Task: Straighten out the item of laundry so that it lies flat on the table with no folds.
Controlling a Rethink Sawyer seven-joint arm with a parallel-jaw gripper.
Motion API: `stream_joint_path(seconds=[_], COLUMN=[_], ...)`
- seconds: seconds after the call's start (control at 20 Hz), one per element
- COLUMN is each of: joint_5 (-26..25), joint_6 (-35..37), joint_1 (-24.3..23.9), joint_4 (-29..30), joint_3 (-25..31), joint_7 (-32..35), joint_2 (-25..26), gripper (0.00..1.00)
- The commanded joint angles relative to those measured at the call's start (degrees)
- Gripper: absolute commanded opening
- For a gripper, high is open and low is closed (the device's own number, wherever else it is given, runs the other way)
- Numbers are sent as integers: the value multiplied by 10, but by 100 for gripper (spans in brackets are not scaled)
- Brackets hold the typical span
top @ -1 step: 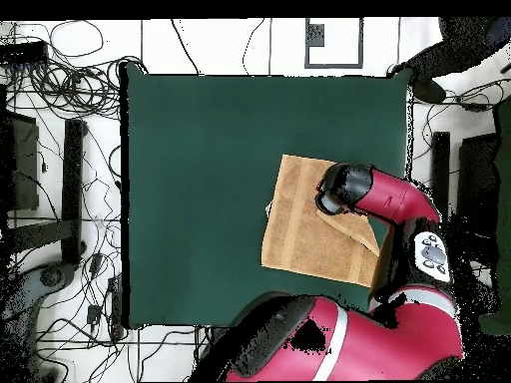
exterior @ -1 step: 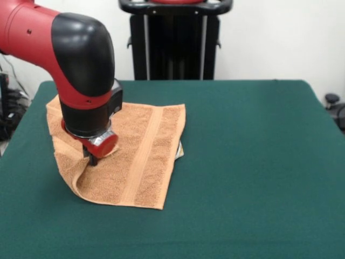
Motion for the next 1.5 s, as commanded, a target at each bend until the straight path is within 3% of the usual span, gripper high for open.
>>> stream_joint_path(seconds=[0.05,1.5], joint_5=[-20,-66], joint_6=[-16,9], joint_1=[14,5], joint_4=[-7,7], joint_3=[150,190], joint_7=[-94,-75], joint_2=[75,41], gripper=[0,0])
